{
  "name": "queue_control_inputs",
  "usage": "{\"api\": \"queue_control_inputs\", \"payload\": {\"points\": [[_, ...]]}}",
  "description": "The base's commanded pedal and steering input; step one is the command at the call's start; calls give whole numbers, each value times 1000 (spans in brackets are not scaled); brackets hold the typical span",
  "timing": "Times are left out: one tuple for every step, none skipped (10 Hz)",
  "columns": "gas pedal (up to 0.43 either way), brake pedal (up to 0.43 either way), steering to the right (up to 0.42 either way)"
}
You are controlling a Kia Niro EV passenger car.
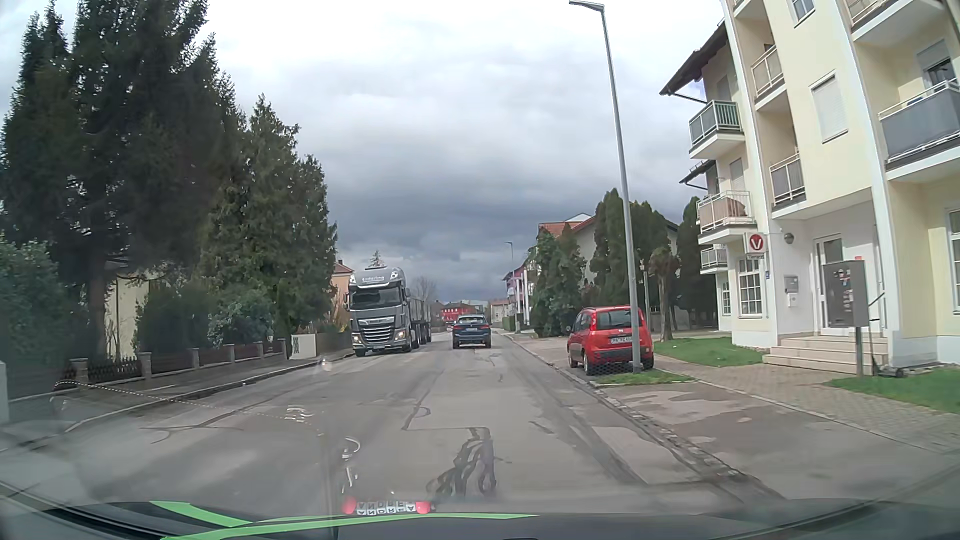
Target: Follow the waypoints while adhering to traffic rules and regulations
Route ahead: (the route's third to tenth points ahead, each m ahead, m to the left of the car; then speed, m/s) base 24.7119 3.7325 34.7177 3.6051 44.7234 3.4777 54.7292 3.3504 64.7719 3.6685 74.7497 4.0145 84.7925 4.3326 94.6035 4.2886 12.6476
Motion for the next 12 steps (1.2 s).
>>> {"api": "queue_control_inputs", "payload": {"points": [[118, 0, 0], [130, 0, 0], [130, 0, 0], [130, 0, 0], [130, 0, 0], [130, 0, 0], [130, 0, 0], [138, 0, 0], [138, 0, 0], [138, 0, 0], [138, 0, 0], [138, 0, 0]]}}
